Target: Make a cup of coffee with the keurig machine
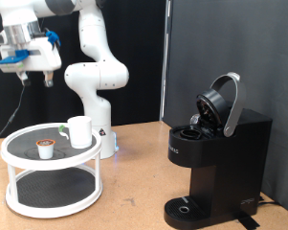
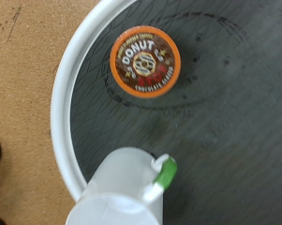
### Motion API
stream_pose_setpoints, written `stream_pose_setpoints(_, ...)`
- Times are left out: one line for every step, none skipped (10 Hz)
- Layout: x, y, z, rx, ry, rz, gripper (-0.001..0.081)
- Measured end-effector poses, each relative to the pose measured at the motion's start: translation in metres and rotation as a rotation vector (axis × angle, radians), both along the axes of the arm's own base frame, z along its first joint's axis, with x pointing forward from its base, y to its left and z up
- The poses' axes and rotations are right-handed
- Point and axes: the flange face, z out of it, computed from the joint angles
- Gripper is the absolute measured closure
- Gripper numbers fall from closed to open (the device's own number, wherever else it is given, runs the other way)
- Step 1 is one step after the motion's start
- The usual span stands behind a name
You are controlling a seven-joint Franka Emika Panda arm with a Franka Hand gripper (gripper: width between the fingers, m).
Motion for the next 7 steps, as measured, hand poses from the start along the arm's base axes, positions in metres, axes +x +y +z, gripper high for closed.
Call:
stream_pose_setpoints(0.009, 0.001, -0.013, -0.01, 0.013, 0.013, 0.0072)
stream_pose_setpoints(0.018, 0.001, -0.025, -0.021, 0.02, 0.016, 0.0072)
stream_pose_setpoints(0.027, 0.002, -0.037, -0.031, 0.018, 0.013, 0.0072)
stream_pose_setpoints(0.033, 0.001, -0.044, -0.041, 0.018, 0.009, 0.0072)
stream_pose_setpoints(0.032, 0.001, -0.044, -0.04, 0.019, 0.009, 0.0072)
stream_pose_setpoints(0.032, 0.002, -0.045, -0.038, 0.022, 0.004, 0.0072)
stream_pose_setpoints(0.032, 0.003, -0.048, -0.036, 0.03, -0.013, 0.0072)
